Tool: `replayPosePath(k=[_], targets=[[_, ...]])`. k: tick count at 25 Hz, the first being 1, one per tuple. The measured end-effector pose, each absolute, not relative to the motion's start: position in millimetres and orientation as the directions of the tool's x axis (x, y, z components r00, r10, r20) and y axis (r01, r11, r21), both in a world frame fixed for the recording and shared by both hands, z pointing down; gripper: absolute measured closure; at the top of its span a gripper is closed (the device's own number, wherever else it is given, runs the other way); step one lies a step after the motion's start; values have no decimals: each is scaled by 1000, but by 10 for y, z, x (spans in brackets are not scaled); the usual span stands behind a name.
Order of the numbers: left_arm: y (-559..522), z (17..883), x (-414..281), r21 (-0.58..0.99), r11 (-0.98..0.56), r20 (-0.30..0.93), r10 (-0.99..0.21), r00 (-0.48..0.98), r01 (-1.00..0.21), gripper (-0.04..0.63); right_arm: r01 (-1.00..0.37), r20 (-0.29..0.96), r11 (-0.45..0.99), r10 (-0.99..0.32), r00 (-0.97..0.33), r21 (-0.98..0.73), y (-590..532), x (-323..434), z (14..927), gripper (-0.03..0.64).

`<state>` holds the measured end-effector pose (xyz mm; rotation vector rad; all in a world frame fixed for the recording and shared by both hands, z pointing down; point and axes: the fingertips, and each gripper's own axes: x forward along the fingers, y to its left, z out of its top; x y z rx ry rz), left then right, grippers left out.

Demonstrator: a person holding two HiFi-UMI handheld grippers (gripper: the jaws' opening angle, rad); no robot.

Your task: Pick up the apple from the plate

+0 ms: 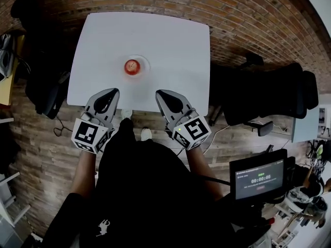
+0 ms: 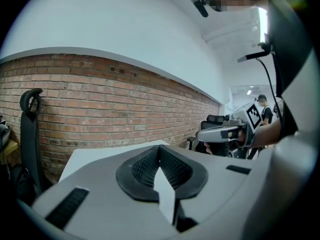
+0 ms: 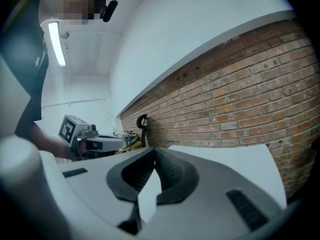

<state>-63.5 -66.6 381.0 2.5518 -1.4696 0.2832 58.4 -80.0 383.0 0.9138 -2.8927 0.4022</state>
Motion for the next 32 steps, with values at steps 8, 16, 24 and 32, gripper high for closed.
replayPosePath(k=[8,16,24,32], targets=[[-1071,3793,-795,79,-550,247,-797,551,-831,589,-615,161,764,-593,-789,-197,-1144,388,3748,612],[-1475,3823,-857,84,-609,250,-753,609,-788,589,-648,183,740,-623,-761,-179,-1499,222,3711,612],[-1761,3909,-974,87,-666,259,-703,663,-740,589,-683,198,714,-655,-729,-155,-1749,12,3657,612],[-1968,4082,-1141,98,-698,268,-668,694,-710,589,-723,227,676,-688,-689,-144,-1914,-158,3743,612]])
